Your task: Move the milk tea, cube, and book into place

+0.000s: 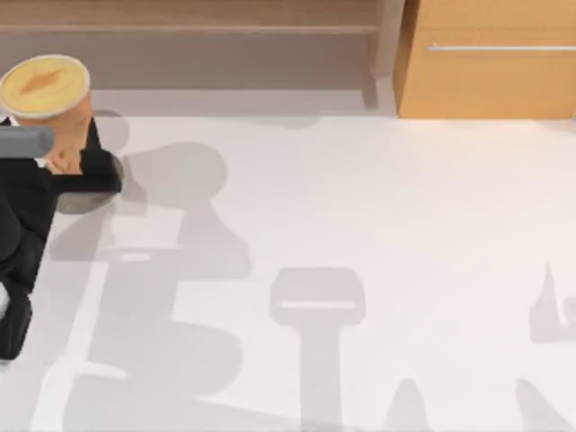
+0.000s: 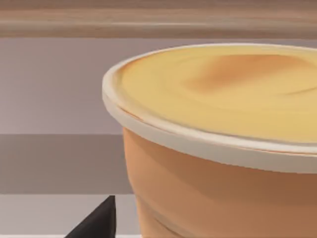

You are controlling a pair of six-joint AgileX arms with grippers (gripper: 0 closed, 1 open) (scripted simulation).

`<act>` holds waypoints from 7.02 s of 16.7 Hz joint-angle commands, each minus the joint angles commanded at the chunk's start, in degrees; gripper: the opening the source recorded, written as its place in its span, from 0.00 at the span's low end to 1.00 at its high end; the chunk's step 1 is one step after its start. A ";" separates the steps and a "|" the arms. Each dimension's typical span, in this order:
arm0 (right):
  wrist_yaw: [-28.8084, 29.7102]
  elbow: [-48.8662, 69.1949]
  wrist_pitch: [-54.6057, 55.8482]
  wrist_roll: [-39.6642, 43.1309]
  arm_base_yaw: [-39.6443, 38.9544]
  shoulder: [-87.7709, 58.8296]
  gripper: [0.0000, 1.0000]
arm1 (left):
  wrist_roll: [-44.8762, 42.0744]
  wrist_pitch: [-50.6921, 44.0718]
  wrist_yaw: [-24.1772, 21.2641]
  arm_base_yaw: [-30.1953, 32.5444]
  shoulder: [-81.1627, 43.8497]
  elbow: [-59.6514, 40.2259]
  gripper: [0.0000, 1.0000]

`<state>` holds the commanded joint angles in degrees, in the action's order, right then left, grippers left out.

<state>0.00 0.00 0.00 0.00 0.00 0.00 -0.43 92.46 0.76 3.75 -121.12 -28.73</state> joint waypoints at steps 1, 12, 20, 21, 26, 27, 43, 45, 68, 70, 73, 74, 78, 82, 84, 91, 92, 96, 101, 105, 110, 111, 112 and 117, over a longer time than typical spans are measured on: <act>0.00 0.00 0.00 0.00 0.00 0.00 1.00 | 0.00 -0.16 0.00 0.01 0.17 0.10 1.00; 0.00 0.00 0.00 0.00 0.00 0.00 1.00 | -0.11 -13.58 0.35 0.08 18.09 4.47 1.00; 0.00 0.00 0.00 0.00 0.00 0.00 1.00 | -0.19 -16.37 0.08 -0.23 18.79 0.80 1.00; 0.00 0.00 0.00 0.00 0.00 0.00 1.00 | -0.28 -18.48 -0.03 -0.51 18.95 -1.53 1.00; 0.00 0.00 0.00 0.00 0.00 0.00 1.00 | -1.46 -38.06 -0.51 -3.73 17.15 -20.66 1.00; 0.00 0.00 0.00 0.00 0.00 0.00 1.00 | -1.86 -43.79 -0.57 -4.73 16.40 -25.29 1.00; 0.00 0.00 0.00 0.00 0.00 0.00 1.00 | -12.24 -151.25 -0.70 -26.58 0.35 -76.99 1.00; 0.00 0.00 0.00 0.00 0.00 0.00 1.00 | -13.34 -158.24 -0.77 -28.52 -1.35 -78.04 1.00; 0.00 0.00 0.00 0.00 0.00 0.00 1.00 | -14.71 -152.88 -0.94 -30.73 -5.45 -68.27 0.92; 0.00 0.00 0.00 0.00 0.00 0.00 1.00 | -14.71 -152.88 -0.94 -30.73 -5.45 -68.27 0.77; 0.00 0.00 0.00 0.00 0.00 0.00 1.00 | -14.71 -152.88 -0.94 -30.73 -5.45 -68.27 0.55; 0.00 0.00 0.00 0.00 0.00 0.00 1.00 | -14.71 -152.88 -0.94 -30.73 -5.45 -68.27 0.47; 0.00 0.00 0.00 0.00 0.00 0.00 1.00 | -14.71 -152.88 -0.94 -30.73 -5.45 -68.27 0.17; 0.00 0.00 0.00 0.00 0.00 0.00 1.00 | -14.71 -152.88 -0.94 -30.73 -5.45 -68.27 0.00; 0.00 0.00 0.00 0.00 0.00 0.00 1.00 | -14.71 -152.88 -0.94 -30.73 -5.45 -68.27 0.00; 0.00 0.00 0.00 0.00 0.00 0.00 1.00 | -14.75 -153.64 -0.96 -30.58 -5.12 -68.93 0.00; 0.00 0.00 0.00 0.00 0.00 0.00 1.00 | -14.74 -154.52 -0.93 -30.57 -4.83 -69.68 0.00; 0.00 0.00 0.00 0.00 0.00 0.00 1.00 | -14.71 -158.61 -0.98 -30.53 -3.86 -72.54 0.00; 0.00 0.00 0.00 0.00 0.00 0.00 1.00 | -14.81 -158.70 -0.94 -30.52 -4.01 -72.58 0.00; 0.00 0.00 0.00 0.00 0.00 0.00 1.00 | -16.66 -153.69 0.19 -26.29 2.13 -73.58 0.00; 0.00 0.00 0.00 0.00 0.00 0.00 1.00 | -19.07 -138.96 4.60 -14.04 18.79 -74.76 0.00; 0.00 0.00 0.00 0.00 0.00 0.00 1.00 | -18.99 -135.20 5.86 -11.04 21.94 -74.55 0.00; 0.00 0.00 0.00 0.00 0.00 0.00 1.00 | -18.66 -131.19 7.23 -7.97 24.73 -74.16 0.00; 0.00 0.00 0.00 0.00 0.00 0.00 1.00 | -13.09 -108.66 15.11 7.60 30.77 -69.17 0.00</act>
<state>0.00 0.00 0.00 0.00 0.00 0.00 -13.52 -16.20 15.87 11.35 -90.35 -97.89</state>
